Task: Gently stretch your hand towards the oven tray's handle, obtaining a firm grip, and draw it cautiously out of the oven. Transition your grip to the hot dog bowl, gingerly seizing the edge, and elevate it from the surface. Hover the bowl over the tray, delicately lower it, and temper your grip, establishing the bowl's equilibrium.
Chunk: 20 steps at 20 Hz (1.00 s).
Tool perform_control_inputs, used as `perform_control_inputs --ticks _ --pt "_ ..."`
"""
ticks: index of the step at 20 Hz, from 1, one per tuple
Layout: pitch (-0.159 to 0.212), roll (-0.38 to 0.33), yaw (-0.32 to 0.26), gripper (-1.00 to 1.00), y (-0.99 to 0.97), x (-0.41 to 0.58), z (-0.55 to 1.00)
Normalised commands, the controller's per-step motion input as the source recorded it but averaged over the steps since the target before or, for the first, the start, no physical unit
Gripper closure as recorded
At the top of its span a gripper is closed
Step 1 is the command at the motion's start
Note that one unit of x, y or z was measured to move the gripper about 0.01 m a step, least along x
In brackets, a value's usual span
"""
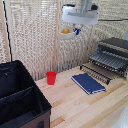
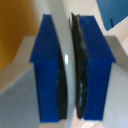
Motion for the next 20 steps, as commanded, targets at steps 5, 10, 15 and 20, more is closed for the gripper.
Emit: perform_control_inputs --ticks 5,10,15,20 --pt "-0.005 0.002 -0.201 1.0 -0.62 0.063 0.34" --pt "0.001 0.002 -0.197 1.0 -0.64 0.014 0.4" --pt "0.006 0.004 -0.188 1.0 -0.67 0.0 0.38" --pt "0.0 0.001 -0.186 1.0 -0.69 0.001 0.19"
